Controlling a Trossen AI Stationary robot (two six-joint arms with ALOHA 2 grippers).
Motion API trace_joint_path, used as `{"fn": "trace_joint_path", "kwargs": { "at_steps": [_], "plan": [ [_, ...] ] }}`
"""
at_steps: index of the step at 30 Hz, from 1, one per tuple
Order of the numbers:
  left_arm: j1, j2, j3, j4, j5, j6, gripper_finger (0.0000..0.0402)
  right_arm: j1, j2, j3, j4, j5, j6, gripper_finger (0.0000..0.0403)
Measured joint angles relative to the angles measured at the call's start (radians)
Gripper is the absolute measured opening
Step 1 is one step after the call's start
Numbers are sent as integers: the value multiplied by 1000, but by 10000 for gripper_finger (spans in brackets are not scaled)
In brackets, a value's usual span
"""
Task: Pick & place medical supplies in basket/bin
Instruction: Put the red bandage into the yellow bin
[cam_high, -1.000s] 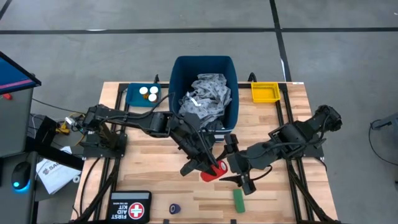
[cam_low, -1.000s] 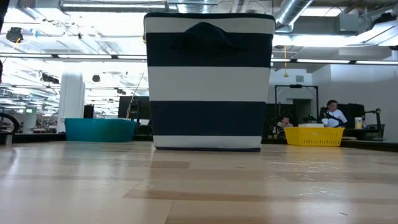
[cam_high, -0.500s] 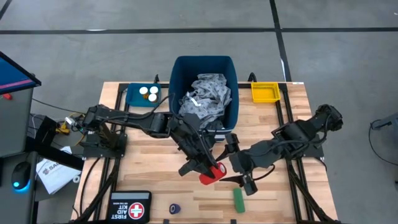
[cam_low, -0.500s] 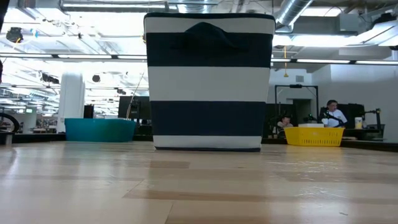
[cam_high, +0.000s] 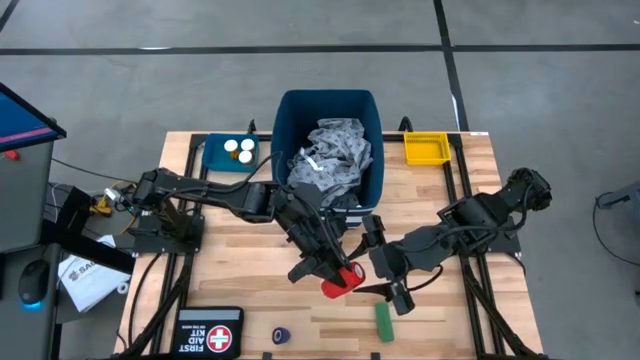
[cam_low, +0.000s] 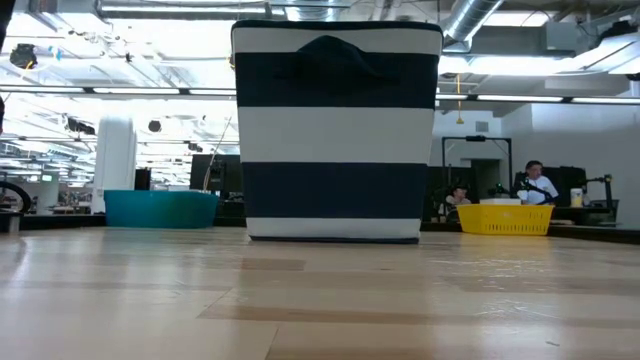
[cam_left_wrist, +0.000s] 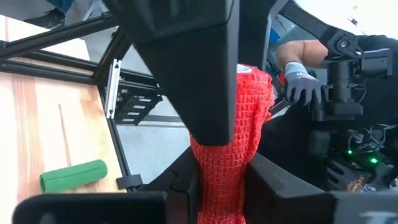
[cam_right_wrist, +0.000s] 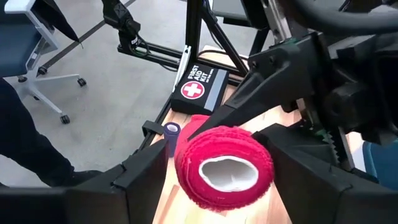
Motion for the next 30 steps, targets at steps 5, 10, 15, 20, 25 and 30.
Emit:
{"fn": "trace_joint_path", "kwargs": {
  "at_steps": [5, 10, 15, 20, 25, 30],
  "plan": [
    [0, 0, 0, 6, 0, -6, 74, 0, 0, 0, -4, -3, 0, 245],
    [0, 0, 0, 19, 0, -12, 75, 0, 0, 0, -3, -14, 0, 203],
    [0, 0, 0, 19, 0, -16, 76, 4, 0, 0, -2, -20, 0, 162],
    [0, 0, 0, 20, 6, -26, 76, 7, 0, 0, 0, -19, 0, 149],
    [0, 0, 0, 23, 44, -65, 84, 7, 0, 0, 10, -19, 1, 158],
    [0, 0, 0, 24, 57, -96, 132, 13, 0, -1, 17, -19, 1, 161]
  ]
}}
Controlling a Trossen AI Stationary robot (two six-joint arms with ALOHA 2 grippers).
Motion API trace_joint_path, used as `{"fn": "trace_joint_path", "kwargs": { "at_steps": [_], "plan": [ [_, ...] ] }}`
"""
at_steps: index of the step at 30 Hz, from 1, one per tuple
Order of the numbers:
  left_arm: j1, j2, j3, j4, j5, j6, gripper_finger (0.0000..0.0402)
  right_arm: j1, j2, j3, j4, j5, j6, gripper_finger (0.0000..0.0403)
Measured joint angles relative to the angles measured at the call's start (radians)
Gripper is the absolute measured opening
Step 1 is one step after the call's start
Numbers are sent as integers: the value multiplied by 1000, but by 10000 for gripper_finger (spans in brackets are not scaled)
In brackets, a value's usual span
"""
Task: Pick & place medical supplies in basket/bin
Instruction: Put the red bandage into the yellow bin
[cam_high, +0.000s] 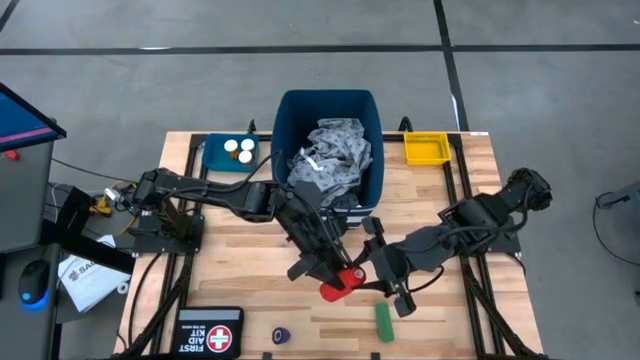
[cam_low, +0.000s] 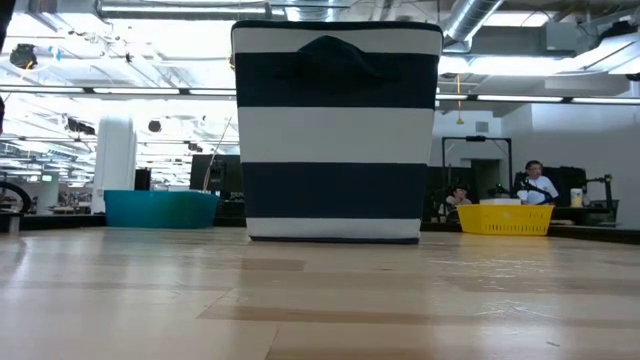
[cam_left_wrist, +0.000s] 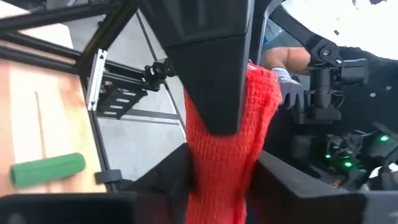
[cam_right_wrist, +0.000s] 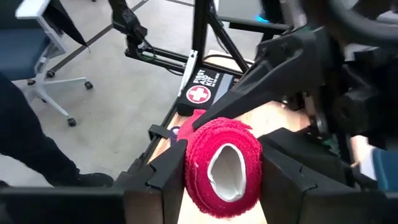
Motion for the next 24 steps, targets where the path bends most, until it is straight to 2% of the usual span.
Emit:
{"fn": "trace_joint_path", "kwargs": {
  "at_steps": [6, 9, 13, 20, 24],
  "plan": [
    [0, 0, 0, 2, 17, -21, 218, 11, 0, 8, 7, -2, 2, 161],
    [13, -6, 0, -4, 67, -21, 257, 15, 0, 30, 7, 2, 8, 161],
    [26, -50, 0, -22, 82, -15, 294, 24, 0, 84, -40, 27, 16, 161],
    [31, -160, 1, -20, 83, 29, 314, 64, 0, 186, -151, 89, 60, 161],
    [11, -222, 1, -41, 20, 36, 310, 80, 0, 246, -284, 148, 105, 162]
  ]
}}
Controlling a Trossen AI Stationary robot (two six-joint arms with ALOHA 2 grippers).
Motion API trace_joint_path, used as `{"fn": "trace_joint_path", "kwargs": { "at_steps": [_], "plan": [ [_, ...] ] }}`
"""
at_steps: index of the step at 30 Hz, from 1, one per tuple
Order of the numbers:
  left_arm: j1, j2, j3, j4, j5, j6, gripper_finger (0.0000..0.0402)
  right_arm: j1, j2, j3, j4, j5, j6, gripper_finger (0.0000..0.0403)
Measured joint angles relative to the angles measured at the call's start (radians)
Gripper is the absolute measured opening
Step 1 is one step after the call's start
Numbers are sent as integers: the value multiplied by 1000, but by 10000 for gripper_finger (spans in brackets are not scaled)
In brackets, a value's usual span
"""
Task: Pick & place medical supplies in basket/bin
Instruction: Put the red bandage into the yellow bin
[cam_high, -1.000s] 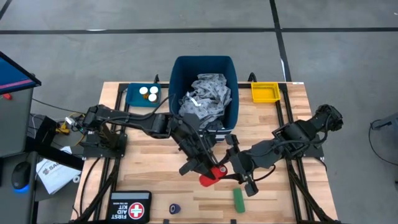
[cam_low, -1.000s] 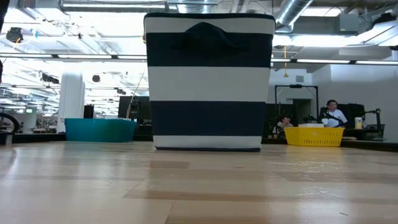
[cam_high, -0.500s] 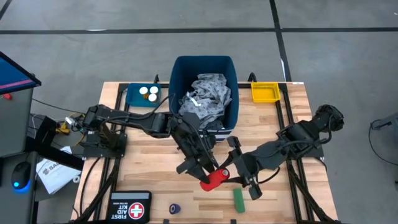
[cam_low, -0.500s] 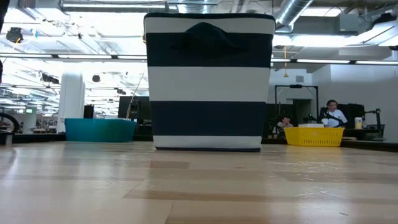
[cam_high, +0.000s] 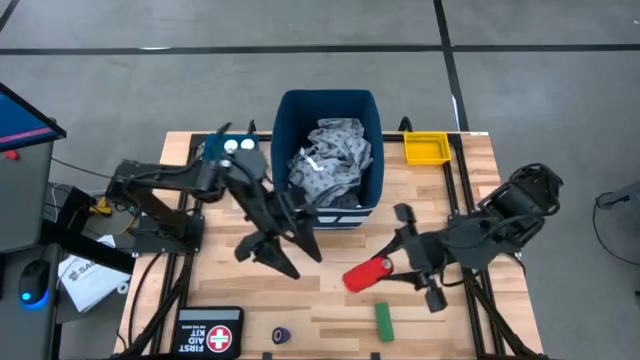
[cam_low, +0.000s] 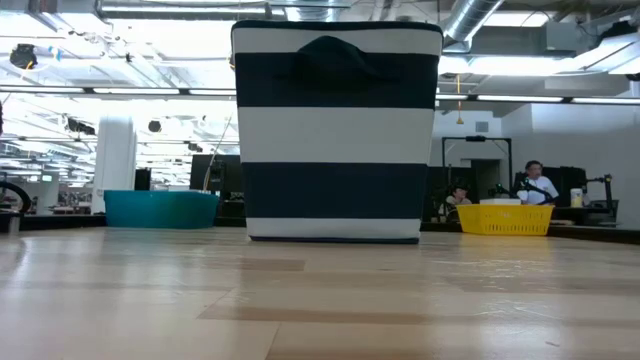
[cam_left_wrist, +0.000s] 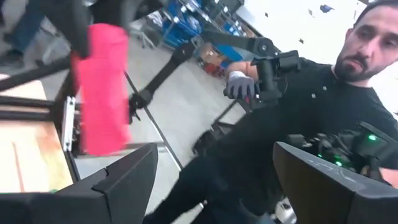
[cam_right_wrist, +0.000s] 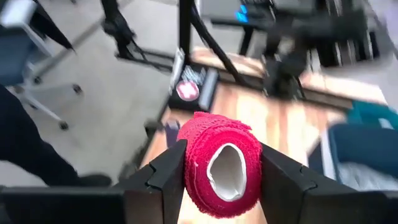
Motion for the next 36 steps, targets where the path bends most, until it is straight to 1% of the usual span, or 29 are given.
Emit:
{"fn": "trace_joint_path", "kwargs": {
  "at_steps": [5, 8, 12, 16, 19, 21, 23, 26, 32, 36],
  "plan": [
    [-53, -37, 0, -27, -83, 36, 305, -37, 0, 58, -203, 36, 97, 155],
    [-88, -41, 0, -37, -99, 59, 302, -94, 0, 67, -303, 35, 183, 151],
    [-134, -39, 0, -80, -105, 80, 301, -200, 0, 67, -446, -14, 252, 152],
    [-162, -39, -10, -153, -105, 107, 301, -327, -7, 58, -444, -90, 245, 152],
    [-170, -39, -21, -218, -105, 109, 301, -438, -27, 52, -444, -127, 208, 149],
    [-182, -43, -32, -292, -106, 113, 301, -506, -36, 51, -444, -132, 193, 149],
    [-196, -55, -60, -371, -107, 133, 301, -579, -38, 52, -444, -141, 170, 149],
    [-217, -91, -135, -447, -104, 136, 301, -678, -35, 51, -444, -155, 148, 149],
    [-230, -222, -330, -431, -108, 81, 301, -896, -28, 51, -444, -165, 116, 149],
    [-231, -327, -438, -378, -155, 37, 301, -1050, -30, 49, -444, -176, 137, 150]
  ]
}}
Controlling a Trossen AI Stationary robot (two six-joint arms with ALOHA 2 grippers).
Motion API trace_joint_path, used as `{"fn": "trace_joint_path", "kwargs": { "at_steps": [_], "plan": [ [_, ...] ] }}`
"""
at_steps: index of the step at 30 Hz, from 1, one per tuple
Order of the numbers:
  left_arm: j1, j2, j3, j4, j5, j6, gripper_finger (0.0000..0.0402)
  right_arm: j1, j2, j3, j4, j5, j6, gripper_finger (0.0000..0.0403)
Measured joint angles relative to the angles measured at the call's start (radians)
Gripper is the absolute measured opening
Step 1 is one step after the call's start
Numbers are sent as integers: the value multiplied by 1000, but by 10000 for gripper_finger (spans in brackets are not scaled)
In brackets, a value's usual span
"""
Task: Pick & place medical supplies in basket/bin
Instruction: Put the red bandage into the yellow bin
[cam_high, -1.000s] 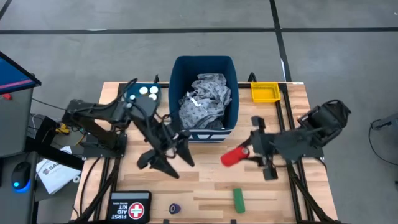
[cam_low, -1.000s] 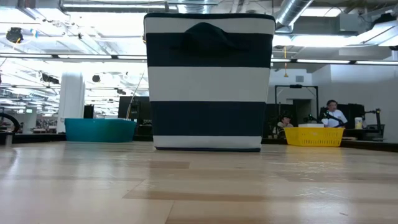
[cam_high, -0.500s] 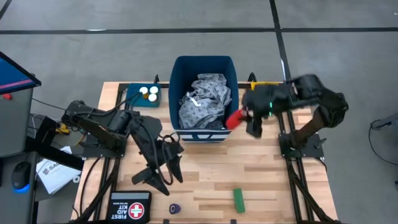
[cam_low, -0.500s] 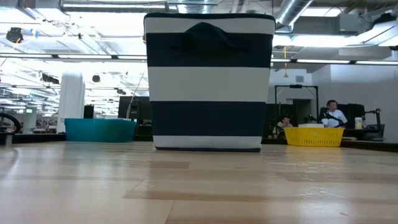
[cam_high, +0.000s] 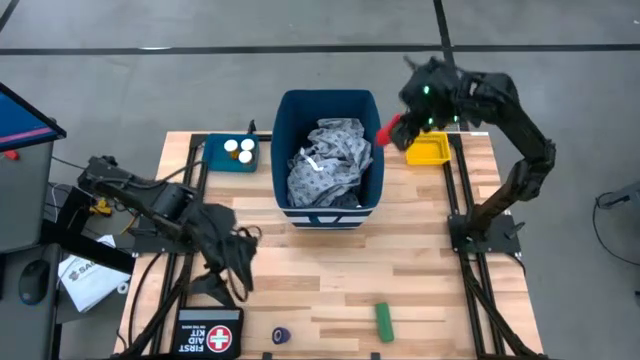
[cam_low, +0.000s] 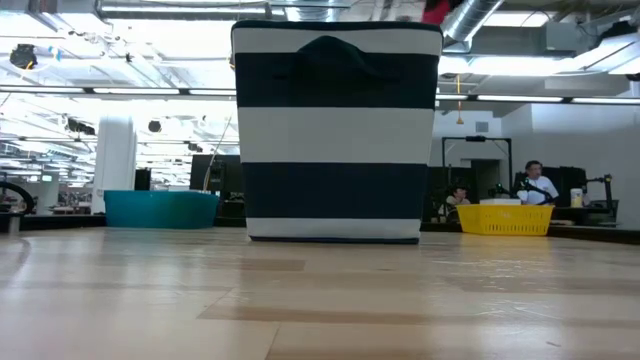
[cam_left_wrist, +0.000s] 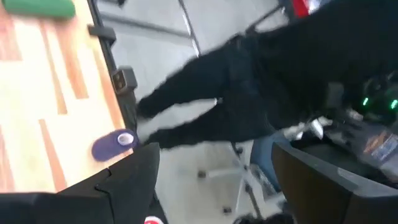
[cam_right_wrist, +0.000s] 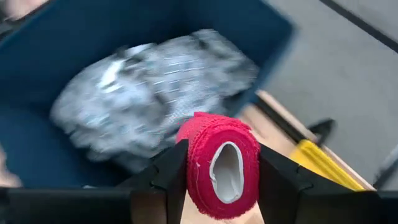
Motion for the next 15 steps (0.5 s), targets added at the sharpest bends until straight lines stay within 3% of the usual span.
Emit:
{"fn": "trace_joint_path", "kwargs": {
  "at_steps": [7, 15],
  "plan": [
    [1, -148, -126, 163, -175, -41, 301, -213, 0, -137, -1, -9, -58, 149],
    [19, -212, -161, 211, -320, -44, 301, -451, 1, -400, 11, -38, -143, 149]
  ]
}}
